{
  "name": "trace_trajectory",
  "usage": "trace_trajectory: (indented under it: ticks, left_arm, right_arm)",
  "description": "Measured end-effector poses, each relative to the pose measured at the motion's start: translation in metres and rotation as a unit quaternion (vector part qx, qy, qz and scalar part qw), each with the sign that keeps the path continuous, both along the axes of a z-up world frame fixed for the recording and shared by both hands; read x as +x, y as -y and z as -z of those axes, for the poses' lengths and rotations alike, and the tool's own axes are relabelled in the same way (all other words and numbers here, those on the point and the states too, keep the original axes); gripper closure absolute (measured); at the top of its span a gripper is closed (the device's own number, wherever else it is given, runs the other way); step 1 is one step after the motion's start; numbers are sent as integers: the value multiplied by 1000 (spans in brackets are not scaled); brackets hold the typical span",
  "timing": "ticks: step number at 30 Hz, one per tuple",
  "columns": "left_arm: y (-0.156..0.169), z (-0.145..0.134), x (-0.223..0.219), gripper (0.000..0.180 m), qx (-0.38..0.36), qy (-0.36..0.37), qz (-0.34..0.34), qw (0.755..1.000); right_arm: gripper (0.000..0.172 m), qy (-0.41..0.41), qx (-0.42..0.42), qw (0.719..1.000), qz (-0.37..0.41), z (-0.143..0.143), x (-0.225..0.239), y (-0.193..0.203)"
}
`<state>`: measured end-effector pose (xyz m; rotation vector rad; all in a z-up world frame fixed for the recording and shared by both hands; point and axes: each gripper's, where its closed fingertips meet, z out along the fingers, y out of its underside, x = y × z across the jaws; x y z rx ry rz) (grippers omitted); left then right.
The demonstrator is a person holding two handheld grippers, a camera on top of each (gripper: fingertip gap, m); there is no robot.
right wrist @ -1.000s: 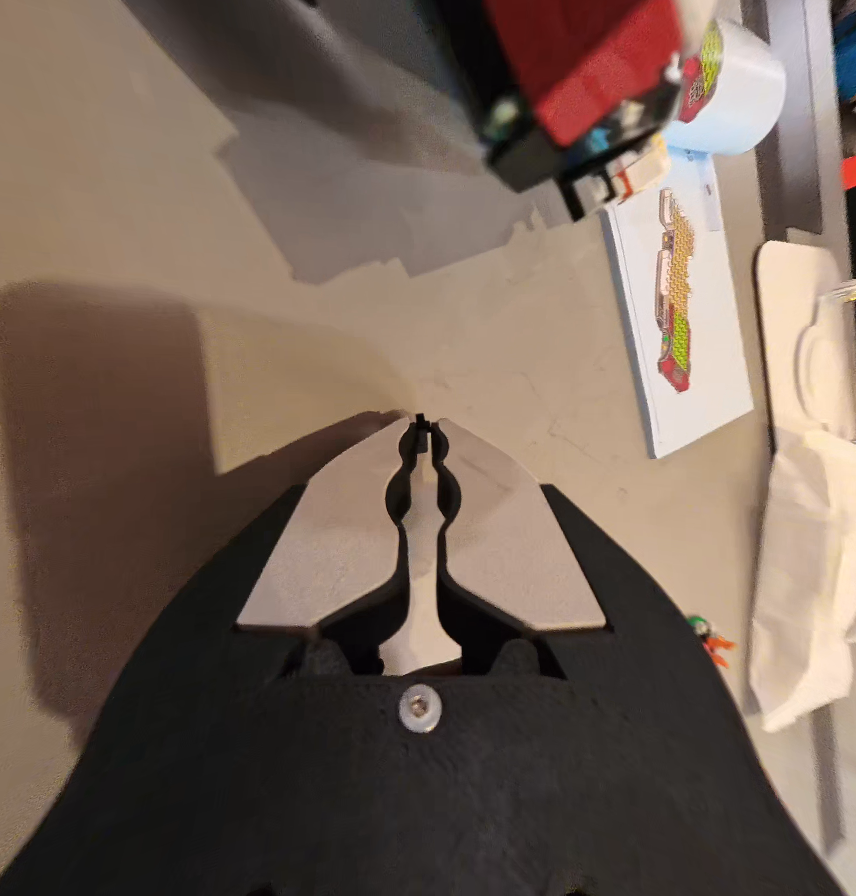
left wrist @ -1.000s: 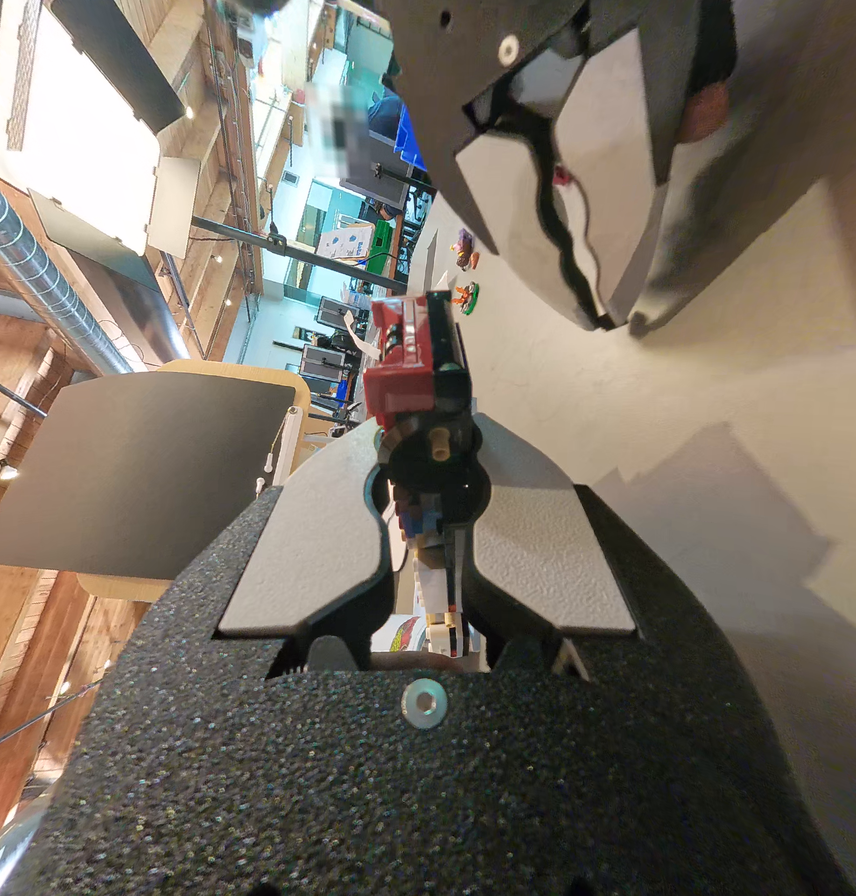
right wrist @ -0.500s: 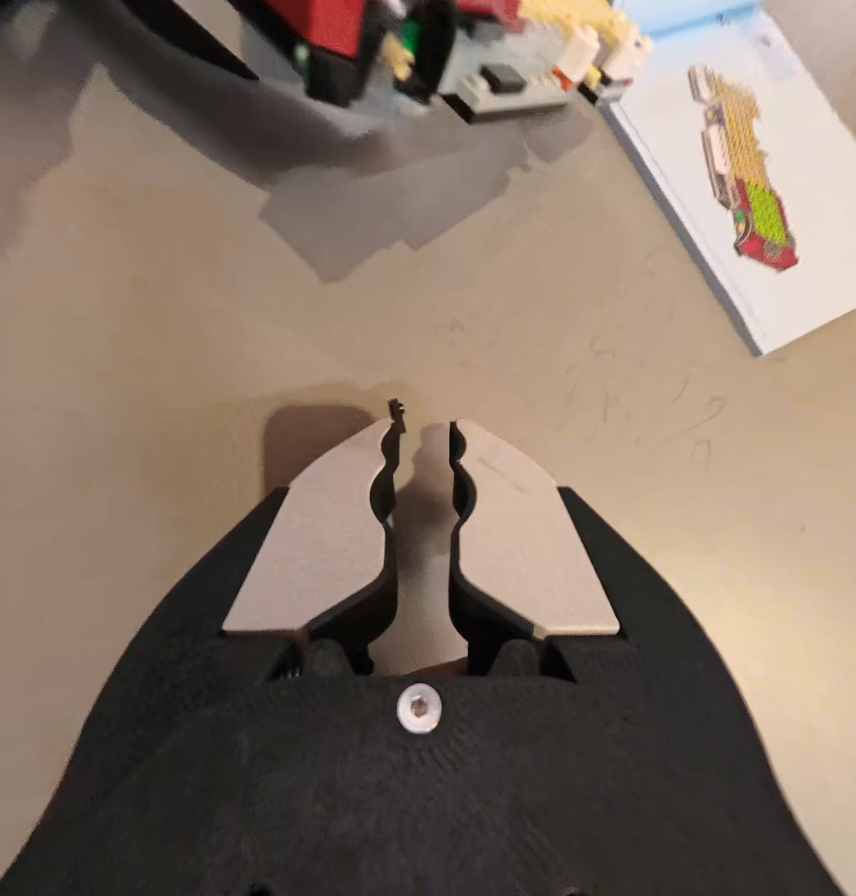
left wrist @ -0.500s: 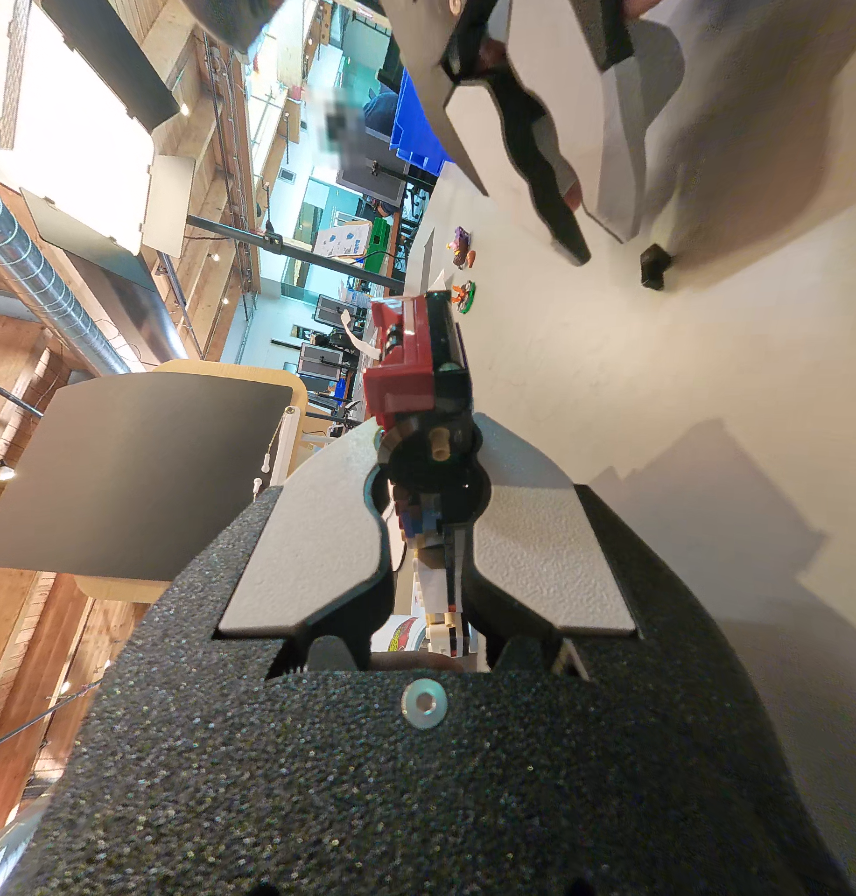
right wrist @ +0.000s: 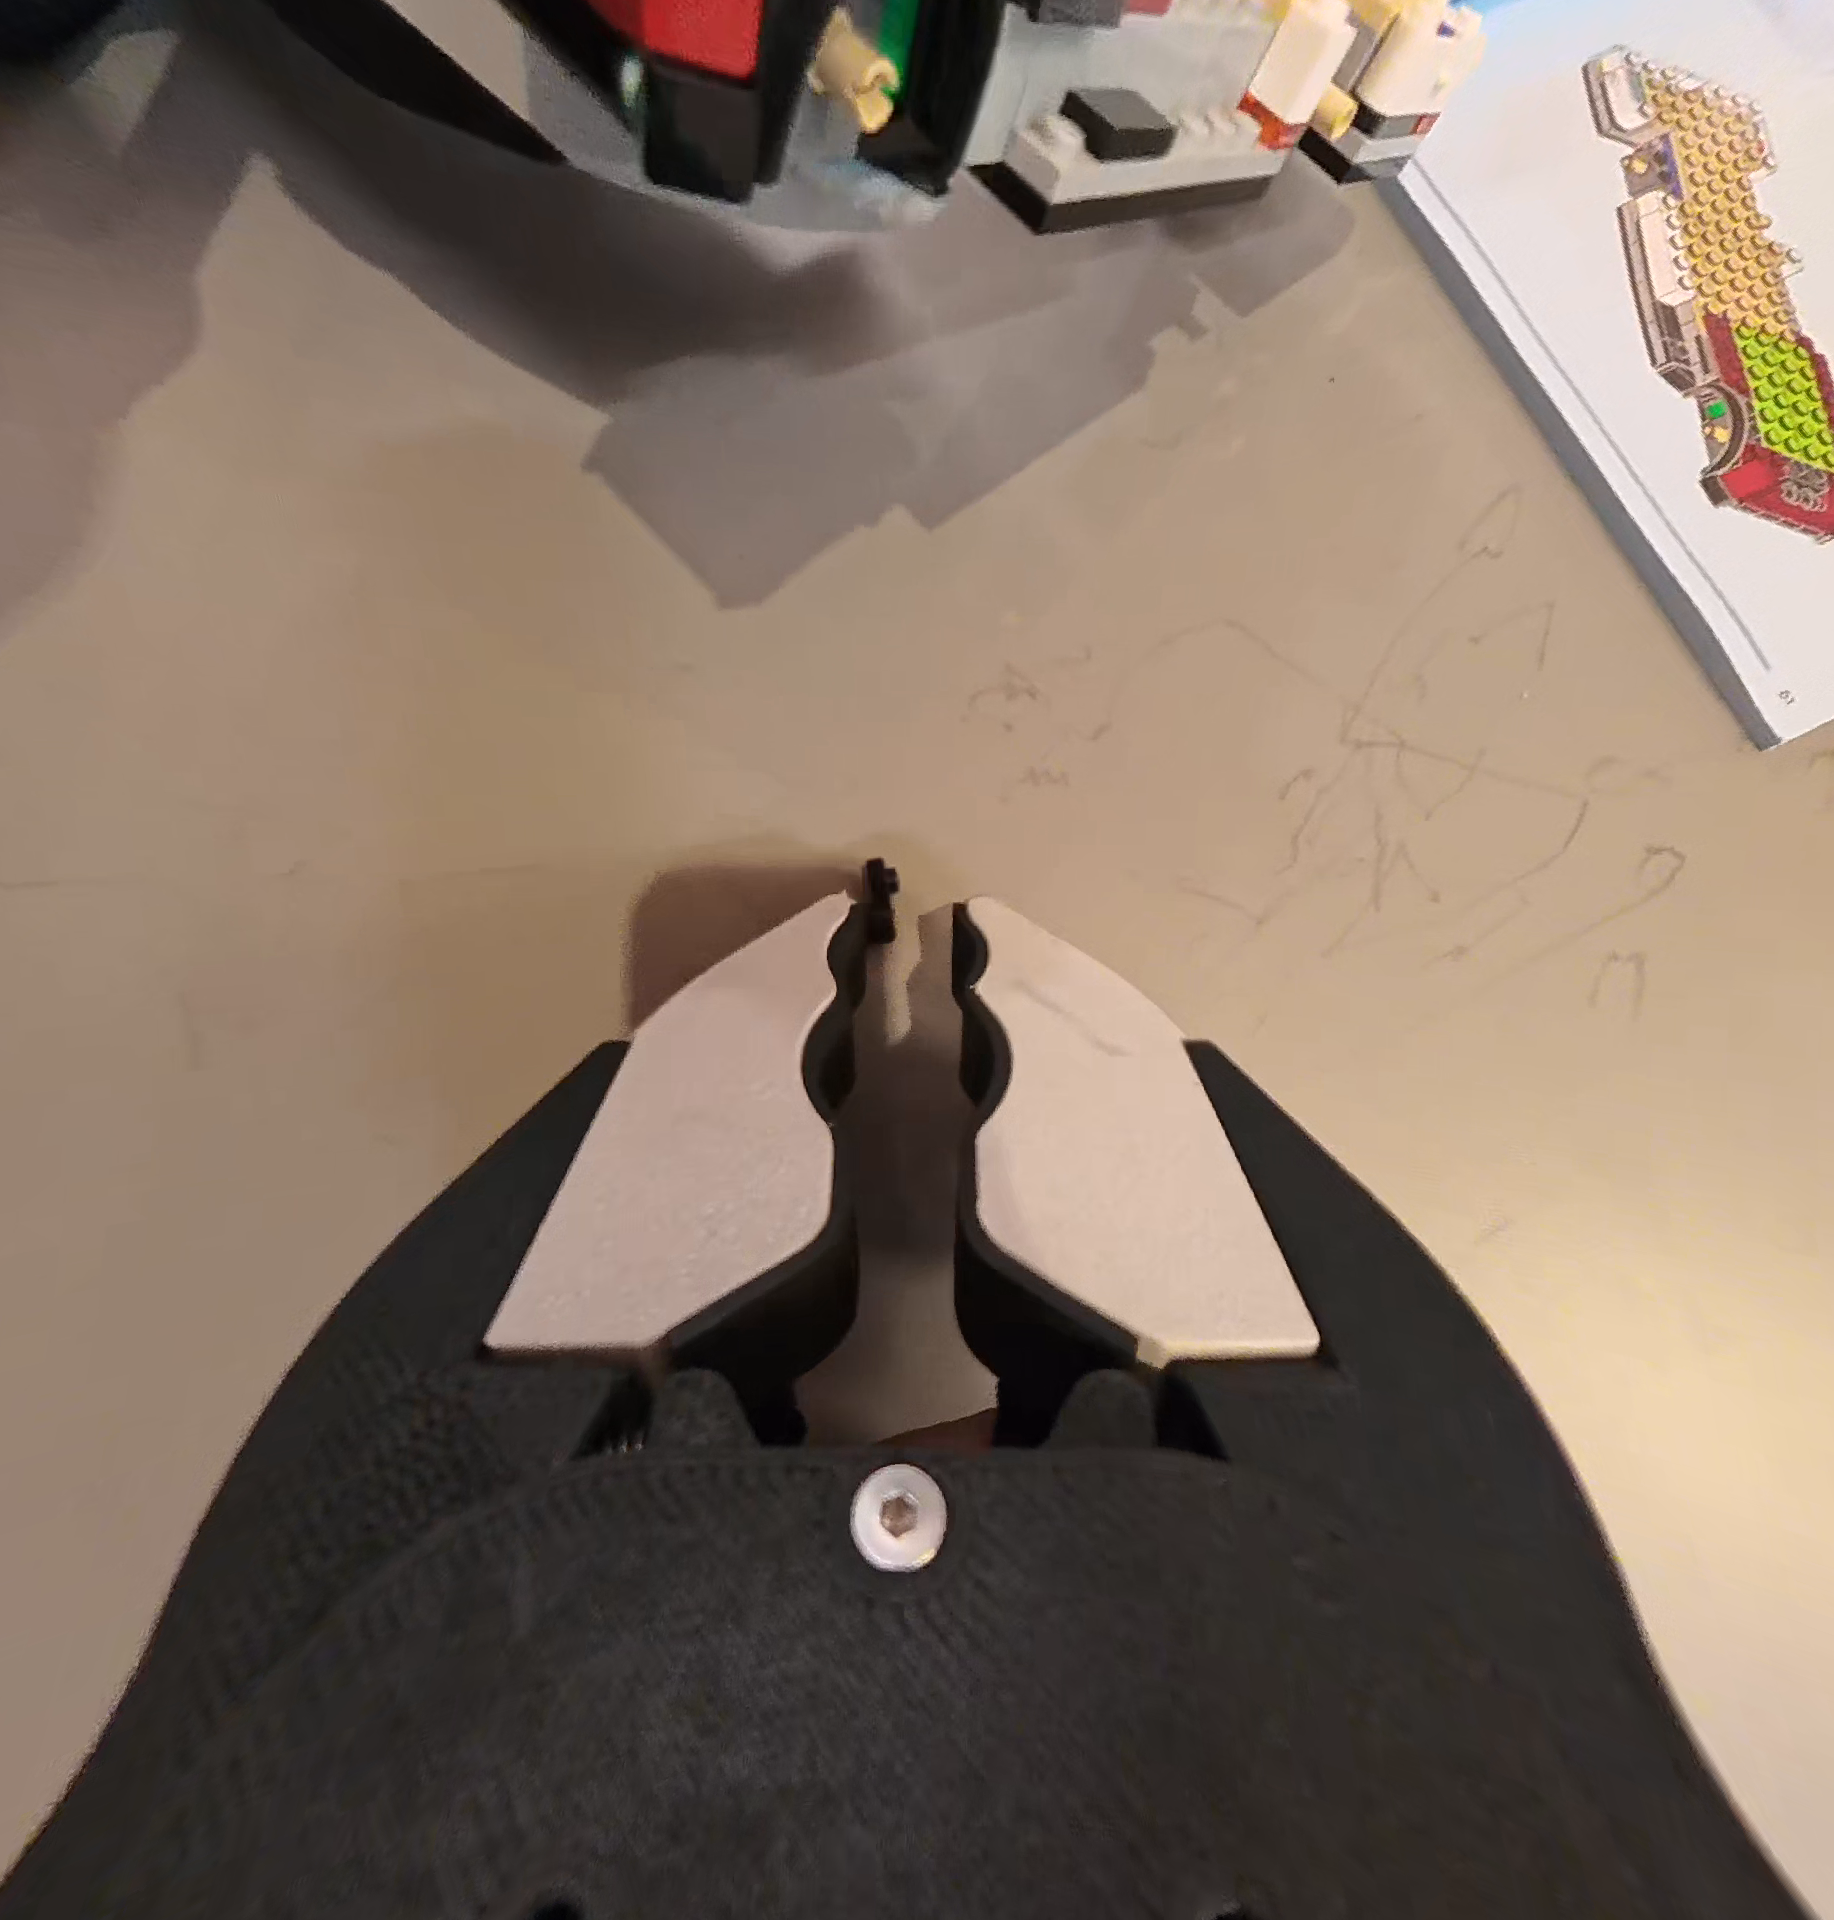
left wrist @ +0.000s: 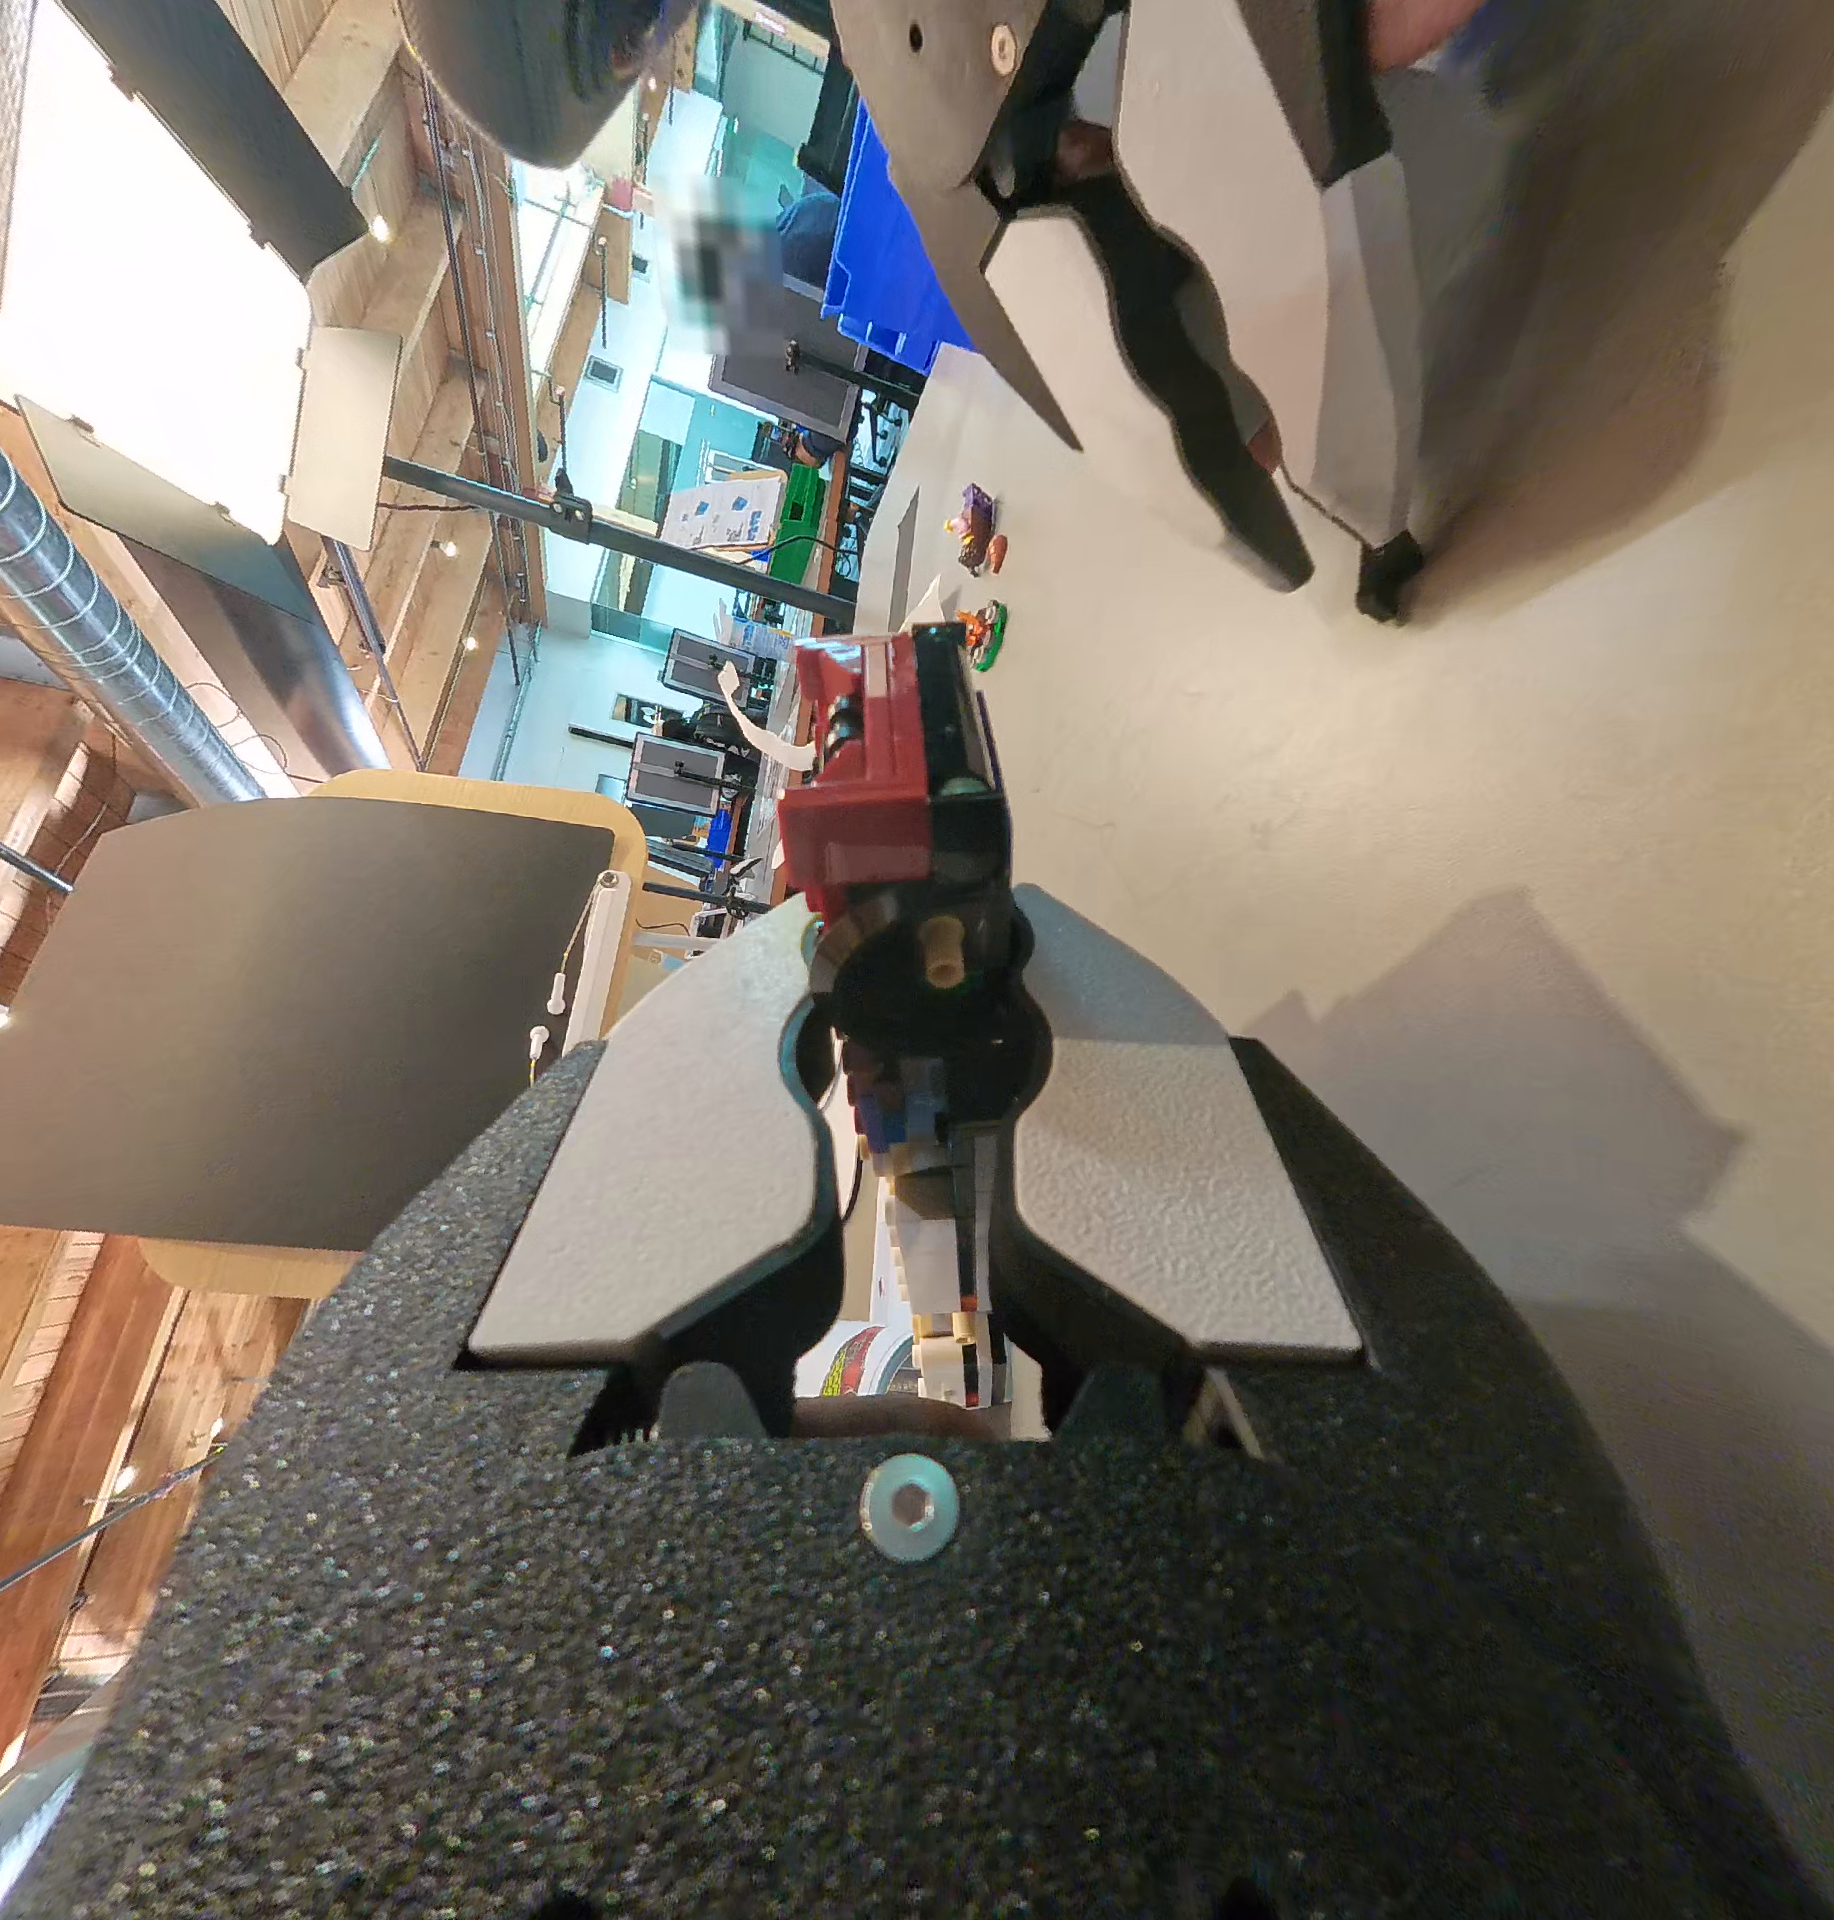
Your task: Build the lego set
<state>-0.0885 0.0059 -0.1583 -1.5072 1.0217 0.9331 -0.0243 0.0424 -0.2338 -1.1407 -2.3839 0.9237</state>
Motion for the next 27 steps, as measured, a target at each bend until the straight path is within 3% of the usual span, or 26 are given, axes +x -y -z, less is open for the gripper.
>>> trace_trajectory:
  ticks: [7,27]
  left_arm:
    - [0,0,1,152,-1,0,2,1000]
    - [-2,3,3,152,-6,-4,4,1000]
  right_arm:
    - [157,1,40,999,-15,7,4,2]
    - [157,-45,50,996,-64,-1,5,19]
